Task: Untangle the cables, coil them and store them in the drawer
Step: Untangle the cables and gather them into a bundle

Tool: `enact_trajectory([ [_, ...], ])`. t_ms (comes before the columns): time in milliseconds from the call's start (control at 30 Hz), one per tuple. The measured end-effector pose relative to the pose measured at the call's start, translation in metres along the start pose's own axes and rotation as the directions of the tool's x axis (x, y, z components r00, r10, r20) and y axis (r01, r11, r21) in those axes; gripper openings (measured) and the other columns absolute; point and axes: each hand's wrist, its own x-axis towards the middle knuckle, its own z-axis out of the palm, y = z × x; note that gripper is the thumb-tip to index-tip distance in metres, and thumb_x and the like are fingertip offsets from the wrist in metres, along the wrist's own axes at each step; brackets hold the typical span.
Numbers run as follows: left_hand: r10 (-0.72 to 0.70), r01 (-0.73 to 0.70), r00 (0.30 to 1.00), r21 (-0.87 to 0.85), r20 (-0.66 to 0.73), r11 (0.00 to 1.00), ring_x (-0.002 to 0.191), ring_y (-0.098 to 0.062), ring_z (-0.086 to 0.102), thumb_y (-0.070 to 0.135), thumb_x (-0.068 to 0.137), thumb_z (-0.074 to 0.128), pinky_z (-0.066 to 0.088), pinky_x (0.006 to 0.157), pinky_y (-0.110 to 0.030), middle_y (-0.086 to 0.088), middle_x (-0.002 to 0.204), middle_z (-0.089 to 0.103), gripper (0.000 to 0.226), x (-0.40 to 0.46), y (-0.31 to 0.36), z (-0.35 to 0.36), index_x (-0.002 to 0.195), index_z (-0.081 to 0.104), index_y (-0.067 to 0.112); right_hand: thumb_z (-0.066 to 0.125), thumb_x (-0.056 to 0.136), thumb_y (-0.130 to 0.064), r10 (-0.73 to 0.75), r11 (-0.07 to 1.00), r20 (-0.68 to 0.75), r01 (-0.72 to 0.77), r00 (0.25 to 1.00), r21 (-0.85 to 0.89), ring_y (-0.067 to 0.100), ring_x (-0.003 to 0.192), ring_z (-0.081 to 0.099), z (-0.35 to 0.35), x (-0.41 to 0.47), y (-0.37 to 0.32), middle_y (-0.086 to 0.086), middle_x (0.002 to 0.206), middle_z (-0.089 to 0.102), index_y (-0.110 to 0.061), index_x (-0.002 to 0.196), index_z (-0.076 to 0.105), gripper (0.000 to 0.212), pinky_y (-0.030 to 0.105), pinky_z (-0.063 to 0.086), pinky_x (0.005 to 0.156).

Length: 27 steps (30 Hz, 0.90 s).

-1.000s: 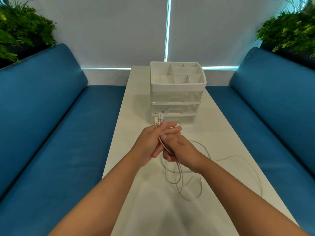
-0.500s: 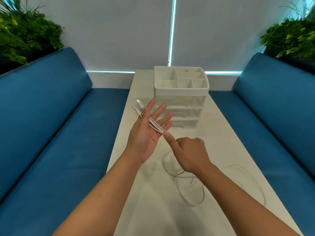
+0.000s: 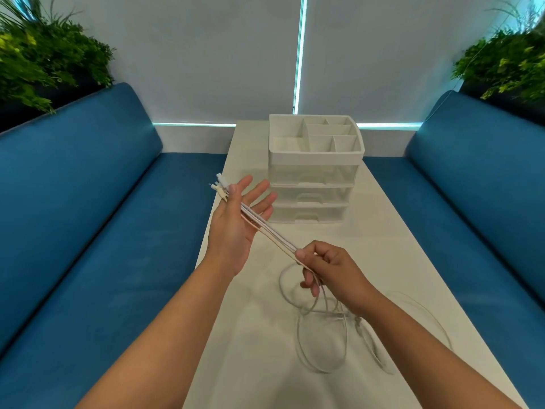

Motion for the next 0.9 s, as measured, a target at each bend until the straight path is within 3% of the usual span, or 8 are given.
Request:
enact_trajectory([
  [133,0.079,-0.074,0.997,0.272,-0.008,0.96,0.095,-0.021,0.073,0.04,0.106,0.028,0.058,0.084,-0.035,-0.002,0.105,0.076,0.04,0.001,0.002,0.002,0.117,0.057,0.015,0.054,0.095,-0.033,0.049,0.998,0.156,-0.041,0.987,-0.054,0.019,0.042,0.05,0.004,-0.005,0.003,0.009,0.052,0.056,-0.014,0.076,0.045,0.029,0.041,0.045,0.064],
  [300,0.085,-0.074,0.996,0.222,-0.04,0.972,0.092,-0.024,0.074,0.039,0.106,0.029,0.06,0.075,-0.031,-0.006,0.1,0.077,0.042,0.004,0.009,0.008,0.119,0.055,0.009,0.057,0.093,-0.037,0.05,0.989,0.283,-0.007,0.958,-0.151,0.019,0.052,0.052,-0.005,-0.002,-0.005,0.006,0.053,0.059,-0.009,0.065,0.053,0.04,0.023,0.045,0.068],
  [367,0.039,-0.037,0.999,0.084,-0.022,0.996,0.096,-0.027,0.073,0.037,0.106,0.031,0.06,0.08,-0.035,-0.01,0.104,0.075,0.041,0.004,0.015,0.01,0.122,0.054,0.007,0.057,0.091,-0.043,0.075,0.975,0.222,-0.025,0.972,-0.219,0.019,0.058,0.055,-0.012,0.002,-0.002,0.006,0.056,0.06,-0.004,0.065,0.055,0.047,0.023,0.046,0.069],
  [500,-0.04,0.049,0.996,-0.103,0.085,0.994,0.108,-0.029,0.068,0.033,0.106,0.032,0.053,0.097,-0.041,-0.014,0.115,0.072,0.038,-0.001,0.017,0.011,0.123,0.056,0.009,0.058,0.087,-0.054,-0.032,0.889,-0.131,-0.032,0.991,-0.458,0.016,0.051,0.061,-0.021,0.013,0.009,-0.005,0.049,0.05,-0.017,0.06,0.041,0.049,0.033,0.044,0.063],
  [567,-0.042,0.054,0.995,-0.134,0.091,0.99,0.111,-0.028,0.067,0.034,0.106,0.031,0.051,0.099,-0.04,-0.012,0.117,0.071,0.038,0.0,0.013,0.008,0.123,0.057,0.012,0.061,0.087,-0.052,-0.055,0.899,-0.189,-0.034,0.98,-0.438,0.017,0.044,0.058,-0.022,0.013,0.006,-0.005,0.047,0.041,-0.018,0.058,0.036,0.051,0.034,0.043,0.059],
  [733,-0.032,0.04,0.995,0.083,-0.092,0.996,0.108,-0.025,0.069,0.035,0.106,0.031,0.051,0.098,-0.039,-0.007,0.11,0.074,0.04,0.013,0.01,-0.01,0.119,0.058,0.009,0.07,0.081,-0.033,-0.003,0.996,0.268,-0.02,0.964,0.083,0.017,0.046,0.046,-0.021,-0.004,-0.008,0.003,0.055,0.047,-0.015,0.062,0.05,0.034,0.04,0.053,0.079],
  [800,-0.044,0.051,0.991,0.06,-0.124,0.997,0.103,-0.026,0.071,0.035,0.107,0.032,0.053,0.095,-0.04,-0.009,0.108,0.075,0.039,0.016,0.012,-0.008,0.115,0.058,0.007,0.065,0.087,-0.033,0.033,0.999,0.361,-0.032,0.932,-0.008,0.019,0.054,0.05,-0.023,-0.007,-0.007,0.003,0.06,0.056,-0.012,0.067,0.057,0.03,0.039,0.049,0.082],
  [900,-0.053,0.033,0.988,-0.135,-0.143,0.99,0.097,-0.028,0.072,0.031,0.107,0.034,0.057,0.089,-0.04,-0.014,0.106,0.074,0.035,0.017,0.019,0.0,0.108,0.057,0.004,0.058,0.094,-0.033,0.119,0.98,0.258,-0.071,0.959,-0.188,0.017,0.062,0.049,-0.024,-0.002,0.002,0.0,0.066,0.054,-0.011,0.073,0.053,0.031,0.033,0.049,0.073],
])
